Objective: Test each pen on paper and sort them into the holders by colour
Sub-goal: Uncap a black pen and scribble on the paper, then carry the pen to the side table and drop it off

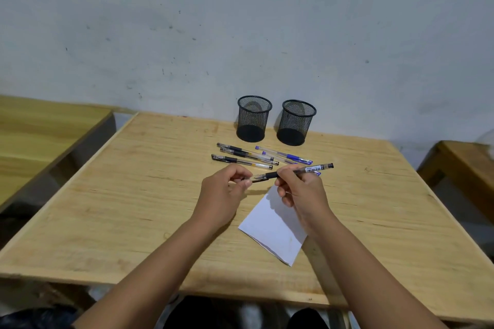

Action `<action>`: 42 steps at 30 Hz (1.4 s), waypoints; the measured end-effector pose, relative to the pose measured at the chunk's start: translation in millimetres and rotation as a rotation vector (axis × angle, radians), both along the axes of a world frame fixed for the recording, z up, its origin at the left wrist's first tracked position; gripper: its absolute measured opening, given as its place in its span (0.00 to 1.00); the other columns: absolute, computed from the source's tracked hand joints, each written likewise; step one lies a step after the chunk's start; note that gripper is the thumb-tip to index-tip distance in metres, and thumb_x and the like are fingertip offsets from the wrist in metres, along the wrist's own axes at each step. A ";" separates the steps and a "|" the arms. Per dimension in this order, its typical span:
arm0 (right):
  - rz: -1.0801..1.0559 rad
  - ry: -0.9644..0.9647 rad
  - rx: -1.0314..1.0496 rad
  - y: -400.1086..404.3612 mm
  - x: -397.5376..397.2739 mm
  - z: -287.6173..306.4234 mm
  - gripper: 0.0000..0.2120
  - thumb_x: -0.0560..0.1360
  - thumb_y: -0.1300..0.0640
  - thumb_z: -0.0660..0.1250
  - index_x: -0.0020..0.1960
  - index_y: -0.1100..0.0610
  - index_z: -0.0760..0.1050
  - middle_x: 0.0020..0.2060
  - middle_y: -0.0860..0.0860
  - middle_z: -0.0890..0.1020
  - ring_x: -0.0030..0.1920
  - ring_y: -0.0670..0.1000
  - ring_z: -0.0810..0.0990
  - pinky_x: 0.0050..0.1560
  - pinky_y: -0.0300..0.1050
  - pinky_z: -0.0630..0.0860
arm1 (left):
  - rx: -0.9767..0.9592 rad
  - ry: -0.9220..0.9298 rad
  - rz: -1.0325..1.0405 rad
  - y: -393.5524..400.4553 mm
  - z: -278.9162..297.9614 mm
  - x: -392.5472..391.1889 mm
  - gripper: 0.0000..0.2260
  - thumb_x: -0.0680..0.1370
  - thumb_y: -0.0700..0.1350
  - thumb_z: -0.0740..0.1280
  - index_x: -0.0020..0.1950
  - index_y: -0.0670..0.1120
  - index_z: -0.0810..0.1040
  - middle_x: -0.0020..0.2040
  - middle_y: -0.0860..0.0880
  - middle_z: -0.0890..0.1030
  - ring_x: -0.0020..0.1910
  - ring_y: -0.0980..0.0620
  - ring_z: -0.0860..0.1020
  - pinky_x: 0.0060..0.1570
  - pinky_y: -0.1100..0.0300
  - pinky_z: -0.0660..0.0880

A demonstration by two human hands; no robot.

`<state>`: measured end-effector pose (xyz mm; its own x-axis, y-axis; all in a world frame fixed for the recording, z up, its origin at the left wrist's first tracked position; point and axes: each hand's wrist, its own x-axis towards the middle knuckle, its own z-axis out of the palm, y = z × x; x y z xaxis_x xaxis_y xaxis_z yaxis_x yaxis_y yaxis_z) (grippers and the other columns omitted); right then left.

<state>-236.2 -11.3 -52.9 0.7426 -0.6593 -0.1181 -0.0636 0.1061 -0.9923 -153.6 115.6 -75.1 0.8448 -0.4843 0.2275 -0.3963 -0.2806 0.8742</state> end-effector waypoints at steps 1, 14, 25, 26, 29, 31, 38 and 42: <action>0.013 -0.014 0.001 0.2 -1.0 0.8 0.10 0.75 0.62 0.64 0.35 0.60 0.75 0.28 0.54 0.76 0.24 0.47 0.70 0.22 0.37 0.63 | -0.010 0.000 -0.010 0.0 2.0 -1.6 0.04 0.74 0.41 0.67 0.45 0.50 0.79 0.43 0.52 0.82 0.41 0.66 0.75 0.37 0.80 0.67; 0.104 -0.167 -0.107 11.4 -15.2 9.9 0.09 0.76 0.65 0.64 0.37 0.59 0.72 0.23 0.51 0.74 0.22 0.46 0.69 0.21 0.36 0.63 | -0.102 0.005 -0.032 4.7 16.9 -19.8 0.11 0.74 0.35 0.66 0.39 0.52 0.76 0.34 0.57 0.78 0.33 0.67 0.74 0.33 0.77 0.68; 0.140 -0.049 -0.160 19.5 -38.1 2.3 0.05 0.73 0.61 0.68 0.42 0.59 0.83 0.34 0.50 0.83 0.32 0.45 0.75 0.30 0.36 0.71 | -0.358 0.232 -0.043 26.3 33.8 12.9 0.11 0.77 0.34 0.62 0.46 0.49 0.78 0.41 0.48 0.79 0.41 0.57 0.79 0.42 0.72 0.76; 0.167 -0.006 -0.224 22.4 -38.3 0.7 0.05 0.73 0.60 0.69 0.41 0.58 0.83 0.34 0.48 0.83 0.32 0.43 0.76 0.31 0.34 0.72 | -0.377 0.230 -0.051 25.9 35.7 12.5 0.11 0.77 0.34 0.62 0.48 0.50 0.78 0.42 0.48 0.79 0.40 0.59 0.79 0.42 0.72 0.76; 0.219 0.023 -0.301 29.3 -34.9 2.8 0.04 0.72 0.58 0.70 0.42 0.53 0.83 0.32 0.47 0.82 0.28 0.43 0.75 0.31 0.38 0.73 | -0.379 0.201 -0.084 21.8 42.4 6.2 0.12 0.77 0.35 0.62 0.53 0.51 0.77 0.44 0.48 0.81 0.41 0.58 0.80 0.46 0.68 0.77; 0.207 0.013 -0.347 31.3 -30.4 8.2 0.04 0.72 0.56 0.71 0.45 0.52 0.83 0.34 0.47 0.83 0.30 0.44 0.77 0.34 0.38 0.75 | -0.355 0.201 -0.137 17.3 46.3 -2.2 0.13 0.76 0.36 0.64 0.57 0.50 0.75 0.43 0.50 0.82 0.41 0.57 0.81 0.48 0.66 0.77; 0.095 0.004 -0.478 22.8 -25.3 32.7 0.06 0.72 0.56 0.71 0.48 0.55 0.83 0.41 0.51 0.85 0.43 0.45 0.81 0.48 0.39 0.75 | -0.189 -0.062 -0.035 4.7 53.7 -11.7 0.07 0.77 0.46 0.64 0.53 0.49 0.78 0.44 0.55 0.81 0.42 0.63 0.77 0.42 0.77 0.68; -0.026 0.099 -0.553 9.7 -30.8 40.4 0.08 0.72 0.56 0.71 0.49 0.56 0.83 0.41 0.50 0.84 0.44 0.50 0.81 0.49 0.43 0.77 | 0.083 -0.211 -0.028 -11.1 41.4 -5.1 0.14 0.78 0.48 0.60 0.60 0.44 0.74 0.58 0.44 0.77 0.57 0.48 0.74 0.57 0.56 0.68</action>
<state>-267.0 -1.6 -12.5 0.7281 -0.6609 0.1821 -0.1637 -0.4256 -0.8900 -158.7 104.5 -33.7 0.7687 -0.5315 0.3559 -0.5765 -0.3346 0.7454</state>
